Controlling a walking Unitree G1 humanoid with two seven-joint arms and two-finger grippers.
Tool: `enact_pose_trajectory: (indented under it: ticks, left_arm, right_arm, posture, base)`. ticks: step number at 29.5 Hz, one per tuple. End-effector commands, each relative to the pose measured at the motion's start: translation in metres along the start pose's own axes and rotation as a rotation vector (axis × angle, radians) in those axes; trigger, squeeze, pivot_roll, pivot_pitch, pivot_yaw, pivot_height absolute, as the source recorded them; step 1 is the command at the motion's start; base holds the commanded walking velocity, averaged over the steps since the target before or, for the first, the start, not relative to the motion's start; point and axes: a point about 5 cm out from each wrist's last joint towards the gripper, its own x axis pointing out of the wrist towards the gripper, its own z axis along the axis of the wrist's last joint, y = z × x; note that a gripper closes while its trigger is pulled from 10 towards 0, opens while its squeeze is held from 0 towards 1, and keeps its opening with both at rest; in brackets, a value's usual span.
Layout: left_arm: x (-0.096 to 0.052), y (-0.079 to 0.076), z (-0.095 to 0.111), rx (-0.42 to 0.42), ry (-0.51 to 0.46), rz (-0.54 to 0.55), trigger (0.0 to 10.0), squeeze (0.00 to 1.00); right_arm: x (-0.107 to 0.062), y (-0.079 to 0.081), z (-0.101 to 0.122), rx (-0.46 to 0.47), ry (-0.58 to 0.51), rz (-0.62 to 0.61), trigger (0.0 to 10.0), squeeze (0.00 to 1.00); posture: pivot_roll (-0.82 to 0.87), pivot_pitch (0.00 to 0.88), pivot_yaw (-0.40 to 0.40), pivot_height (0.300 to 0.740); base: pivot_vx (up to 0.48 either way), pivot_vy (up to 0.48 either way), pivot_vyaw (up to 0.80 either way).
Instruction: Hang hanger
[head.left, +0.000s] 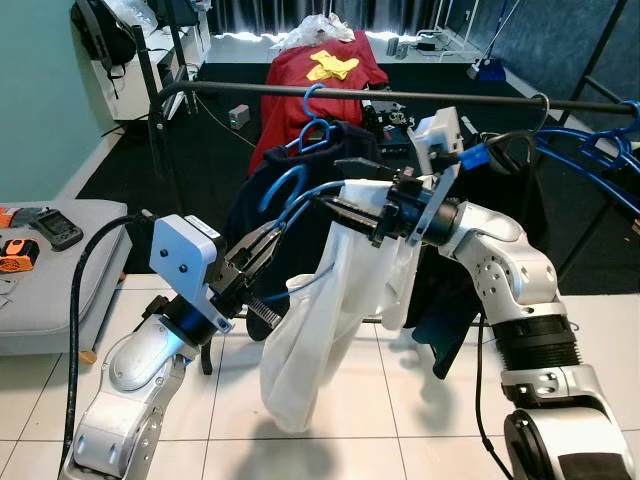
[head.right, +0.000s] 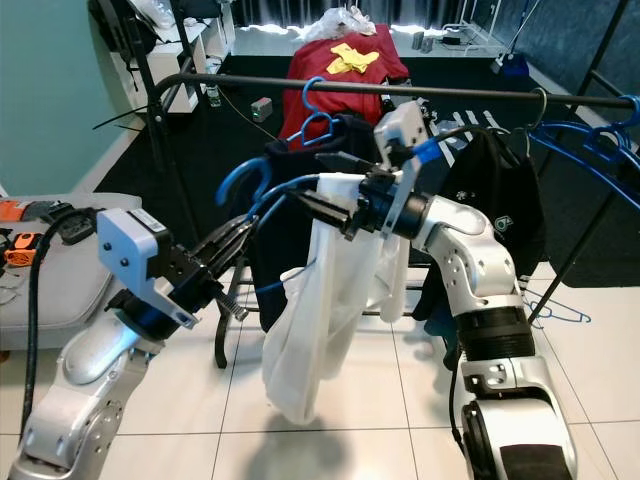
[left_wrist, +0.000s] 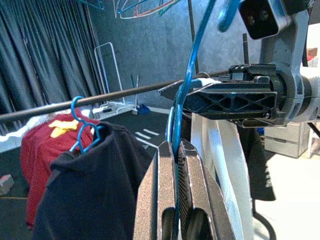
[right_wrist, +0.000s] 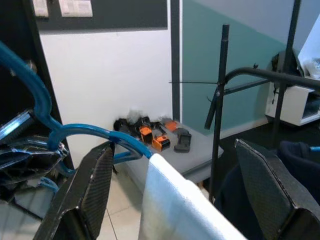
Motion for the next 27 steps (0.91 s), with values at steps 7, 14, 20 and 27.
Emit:
enact_pose_trajectory:
  ticks: [7, 14, 20, 27]
  left_arm:
    - [-0.025, 0.019, -0.019, -0.006, 0.133, 0.128, 10.0, 0.00]
    - [-0.024, 0.012, -0.021, -0.004, 0.147, 0.100, 10.0, 0.00]
    - [-0.026, 0.003, -0.030, 0.046, 0.207, 0.014, 10.0, 0.00]
    - [-0.027, -0.002, -0.032, 0.075, 0.234, -0.059, 10.0, 0.00]
  right_arm:
    - [-0.074, -0.052, 0.051, 0.018, -0.346, -0.707, 10.0, 0.00]
    - [-0.068, -0.047, 0.037, -0.003, -0.288, -0.673, 10.0, 0.00]
    - [-0.048, -0.021, 0.027, -0.088, -0.090, -0.337, 10.0, 0.00]
    - [-0.044, 0.012, 0.009, -0.134, 0.142, 0.008, 10.0, 0.00]
  posture:
    - [-0.10, 0.091, -0.014, 0.740]
    - [-0.10, 0.094, -0.016, 0.740]
    - [-0.10, 0.095, -0.020, 0.740]
    - [-0.11, 0.095, -0.023, 0.740]
  base:
    - [0.000, 0.000, 0.00]
    - [0.000, 0.000, 0.00]
    - [0.000, 0.000, 0.00]
    - [0.000, 0.000, 0.00]
